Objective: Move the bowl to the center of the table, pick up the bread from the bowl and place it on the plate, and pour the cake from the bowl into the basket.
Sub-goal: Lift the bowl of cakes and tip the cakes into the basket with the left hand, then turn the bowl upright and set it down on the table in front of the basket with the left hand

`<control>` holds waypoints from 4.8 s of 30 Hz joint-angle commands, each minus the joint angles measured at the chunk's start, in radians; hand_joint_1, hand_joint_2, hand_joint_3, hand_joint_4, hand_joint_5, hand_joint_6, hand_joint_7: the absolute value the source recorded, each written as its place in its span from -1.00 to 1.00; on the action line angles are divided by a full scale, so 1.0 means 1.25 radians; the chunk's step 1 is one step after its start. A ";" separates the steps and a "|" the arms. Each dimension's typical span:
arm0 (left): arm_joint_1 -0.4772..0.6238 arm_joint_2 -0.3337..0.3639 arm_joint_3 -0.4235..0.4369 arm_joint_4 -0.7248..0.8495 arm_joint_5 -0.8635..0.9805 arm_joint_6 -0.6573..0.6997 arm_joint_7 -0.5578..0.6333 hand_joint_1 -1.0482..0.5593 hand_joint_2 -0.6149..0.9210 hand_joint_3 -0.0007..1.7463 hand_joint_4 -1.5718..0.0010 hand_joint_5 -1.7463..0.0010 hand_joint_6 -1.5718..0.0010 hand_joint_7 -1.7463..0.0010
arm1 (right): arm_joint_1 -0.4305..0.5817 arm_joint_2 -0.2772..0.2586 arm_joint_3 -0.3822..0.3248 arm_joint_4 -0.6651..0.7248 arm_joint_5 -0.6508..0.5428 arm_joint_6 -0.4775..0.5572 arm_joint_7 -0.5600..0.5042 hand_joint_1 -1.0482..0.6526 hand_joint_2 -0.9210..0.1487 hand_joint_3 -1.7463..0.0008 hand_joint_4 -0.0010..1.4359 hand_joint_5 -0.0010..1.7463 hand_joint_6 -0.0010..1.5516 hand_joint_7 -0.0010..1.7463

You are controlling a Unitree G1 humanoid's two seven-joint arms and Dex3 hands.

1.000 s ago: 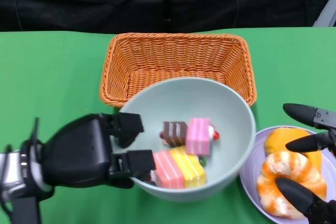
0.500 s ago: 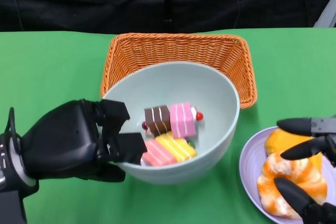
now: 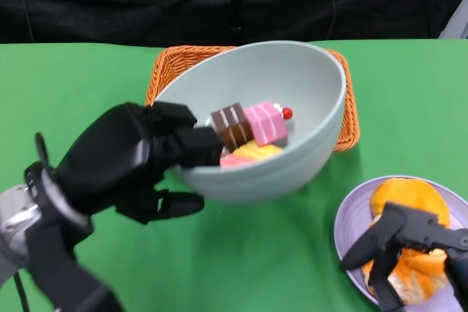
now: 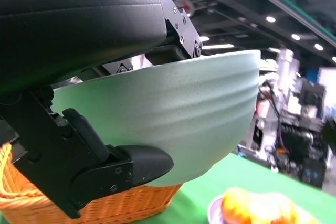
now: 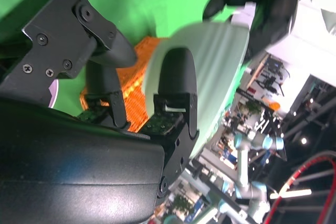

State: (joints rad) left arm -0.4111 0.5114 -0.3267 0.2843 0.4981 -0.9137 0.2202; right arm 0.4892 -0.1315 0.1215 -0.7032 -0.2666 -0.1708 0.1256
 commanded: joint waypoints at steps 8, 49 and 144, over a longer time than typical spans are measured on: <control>-0.057 -0.147 0.048 0.035 -0.205 0.164 -0.182 0.11 -0.01 0.98 -0.30 -1.00 -0.06 -0.99 | 0.015 -0.001 0.039 0.028 -0.036 -0.019 -0.031 0.41 0.50 -1.00 0.44 1.00 0.21 0.62; -0.179 -0.634 0.491 0.111 -0.833 0.976 -0.155 0.02 0.20 0.98 -0.38 -1.00 -0.11 -1.00 | 0.036 -0.024 0.061 0.080 -0.063 -0.093 -0.075 0.42 0.58 -0.99 0.30 0.96 0.13 0.61; 0.176 0.028 -0.058 -0.050 0.421 0.146 -0.132 -0.04 0.96 -0.90 0.09 0.02 -0.06 0.94 | 0.032 0.004 0.066 0.082 -0.032 -0.177 -0.140 0.24 0.49 -1.00 0.22 0.98 0.07 0.76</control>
State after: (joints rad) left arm -0.2310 0.5229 -0.3854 0.2672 1.1025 -0.7620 0.1806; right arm 0.5167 -0.1172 0.1785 -0.5548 -0.2997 -0.3191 -0.0623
